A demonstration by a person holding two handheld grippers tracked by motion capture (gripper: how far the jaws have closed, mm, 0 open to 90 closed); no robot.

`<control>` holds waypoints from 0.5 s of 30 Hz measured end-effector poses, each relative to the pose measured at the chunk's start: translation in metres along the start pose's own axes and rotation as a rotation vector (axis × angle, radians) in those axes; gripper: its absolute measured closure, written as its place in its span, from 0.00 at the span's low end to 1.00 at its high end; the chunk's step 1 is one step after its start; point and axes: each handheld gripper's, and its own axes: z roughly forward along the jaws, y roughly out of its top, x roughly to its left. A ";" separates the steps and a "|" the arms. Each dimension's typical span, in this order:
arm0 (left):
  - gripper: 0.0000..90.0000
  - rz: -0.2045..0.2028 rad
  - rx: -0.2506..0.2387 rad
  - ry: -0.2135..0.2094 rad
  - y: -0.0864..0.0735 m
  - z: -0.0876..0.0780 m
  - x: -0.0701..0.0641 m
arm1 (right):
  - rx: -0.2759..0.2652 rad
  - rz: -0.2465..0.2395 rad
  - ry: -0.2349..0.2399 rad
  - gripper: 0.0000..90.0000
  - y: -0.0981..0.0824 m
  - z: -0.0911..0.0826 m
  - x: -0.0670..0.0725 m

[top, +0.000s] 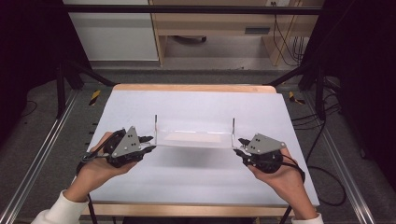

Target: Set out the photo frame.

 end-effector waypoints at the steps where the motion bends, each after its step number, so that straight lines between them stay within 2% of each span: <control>1: 0.76 -0.002 -0.001 0.002 0.001 0.000 0.002 | -0.005 0.002 0.006 0.72 0.001 0.000 -0.003; 6: 0.75 -0.013 -0.010 0.001 0.006 0.001 0.011 | -0.018 0.021 0.014 0.70 0.006 0.001 -0.012; 15: 0.69 -0.090 -0.069 -0.002 0.012 0.005 0.033 | -0.060 0.070 0.008 0.67 0.016 0.006 -0.028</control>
